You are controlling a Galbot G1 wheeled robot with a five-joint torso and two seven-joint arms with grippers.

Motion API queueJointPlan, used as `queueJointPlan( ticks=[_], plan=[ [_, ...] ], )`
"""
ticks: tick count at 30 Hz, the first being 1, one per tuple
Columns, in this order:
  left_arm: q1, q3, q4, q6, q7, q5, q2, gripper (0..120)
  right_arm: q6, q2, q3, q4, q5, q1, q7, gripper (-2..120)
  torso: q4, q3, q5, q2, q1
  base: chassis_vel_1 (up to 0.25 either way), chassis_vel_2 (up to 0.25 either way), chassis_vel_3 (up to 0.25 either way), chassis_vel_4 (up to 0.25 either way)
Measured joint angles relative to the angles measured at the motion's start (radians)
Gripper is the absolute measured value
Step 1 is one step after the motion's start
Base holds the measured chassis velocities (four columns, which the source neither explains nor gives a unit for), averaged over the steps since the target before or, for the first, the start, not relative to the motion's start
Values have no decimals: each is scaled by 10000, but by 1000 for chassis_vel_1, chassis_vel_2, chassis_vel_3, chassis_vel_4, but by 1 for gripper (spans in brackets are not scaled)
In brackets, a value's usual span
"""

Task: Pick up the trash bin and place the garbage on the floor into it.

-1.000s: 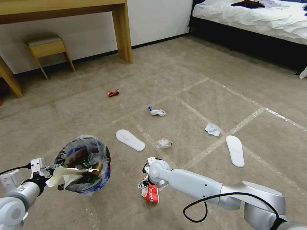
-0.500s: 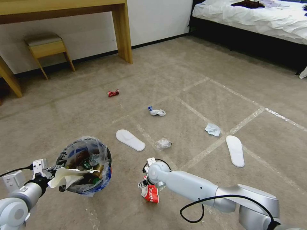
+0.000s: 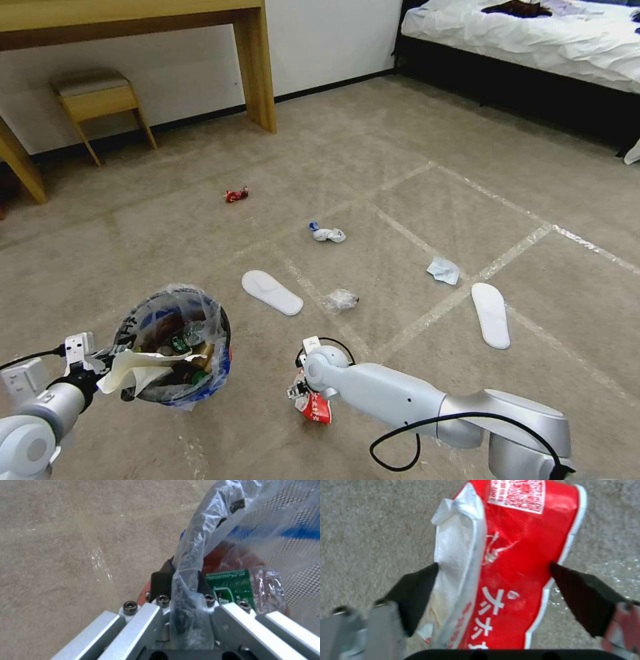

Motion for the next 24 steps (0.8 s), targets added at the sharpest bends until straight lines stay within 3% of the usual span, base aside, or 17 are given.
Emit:
queueJointPlan(
  ticks=[11,13,17,19,24],
  plan=[
    [-39,162,-67,-22,-22,27,-23,1,155,-56,-52,157,-10,-16,-60,45,3,0,1,1,0,0,0,0,0],
    [-23,160,-71,-31,-22,33,-21,1,183,-59,-95,185,-11,-4,-73,33,5,0,4,1,0,0,0,0,0],
    [-13,158,-71,-43,-22,49,-22,1,201,-98,-104,233,20,15,-74,23,5,0,4,0,0,0,0,0,0],
    [-16,178,-91,-44,-22,52,-16,1,243,-184,-127,366,80,56,-52,11,1,0,2,0,1,0,0,0,0],
    [-45,266,-135,-45,-23,22,48,1,279,-311,-102,581,193,107,26,0,-2,0,0,0,1,0,0,0,0]
  ],
)
